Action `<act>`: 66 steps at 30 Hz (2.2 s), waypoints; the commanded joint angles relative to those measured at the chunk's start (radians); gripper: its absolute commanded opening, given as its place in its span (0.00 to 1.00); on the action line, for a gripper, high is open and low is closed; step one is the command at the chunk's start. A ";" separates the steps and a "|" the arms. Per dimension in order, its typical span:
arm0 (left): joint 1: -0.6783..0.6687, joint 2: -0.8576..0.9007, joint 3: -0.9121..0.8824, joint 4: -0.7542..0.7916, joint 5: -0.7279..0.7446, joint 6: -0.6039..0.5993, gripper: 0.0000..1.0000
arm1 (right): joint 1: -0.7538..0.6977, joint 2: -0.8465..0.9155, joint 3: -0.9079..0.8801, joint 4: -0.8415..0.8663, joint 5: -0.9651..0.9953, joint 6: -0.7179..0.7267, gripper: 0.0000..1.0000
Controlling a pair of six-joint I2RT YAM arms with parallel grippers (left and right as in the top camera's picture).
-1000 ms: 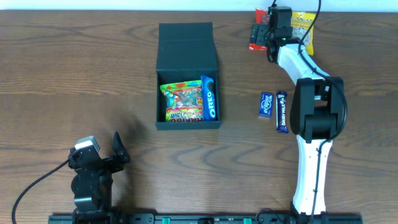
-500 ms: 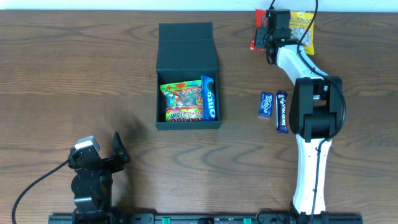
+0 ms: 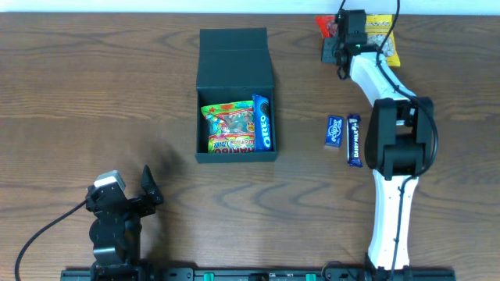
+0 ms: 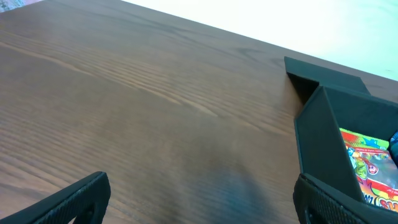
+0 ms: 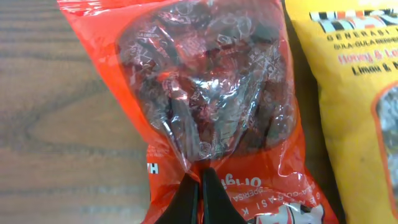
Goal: Pack container
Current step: 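Reach the right gripper to the red Hacks bag and grasp it, then carry the red Hacks bag into the box and push it down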
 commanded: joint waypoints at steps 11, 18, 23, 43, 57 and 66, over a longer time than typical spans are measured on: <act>0.002 -0.005 -0.021 -0.008 -0.010 0.010 0.95 | 0.094 -0.381 -0.019 -0.140 -0.277 -0.303 0.01; 0.002 -0.005 -0.021 -0.008 -0.010 0.010 0.95 | 0.194 -0.472 -0.019 -0.398 -0.647 -0.642 0.01; 0.002 -0.005 -0.021 -0.008 -0.010 0.010 0.95 | 0.266 -0.465 -0.020 -0.605 -0.750 -0.864 0.01; 0.002 -0.005 -0.021 -0.008 -0.010 0.010 0.95 | 0.406 -0.304 -0.029 -0.552 -0.714 -0.743 0.01; 0.002 -0.005 -0.021 -0.008 -0.010 0.010 0.95 | 0.409 -0.284 -0.038 -0.565 -0.602 -0.692 0.33; 0.002 -0.005 -0.021 -0.008 -0.010 0.010 0.95 | 0.394 -0.347 -0.032 -0.502 -0.602 -0.604 0.88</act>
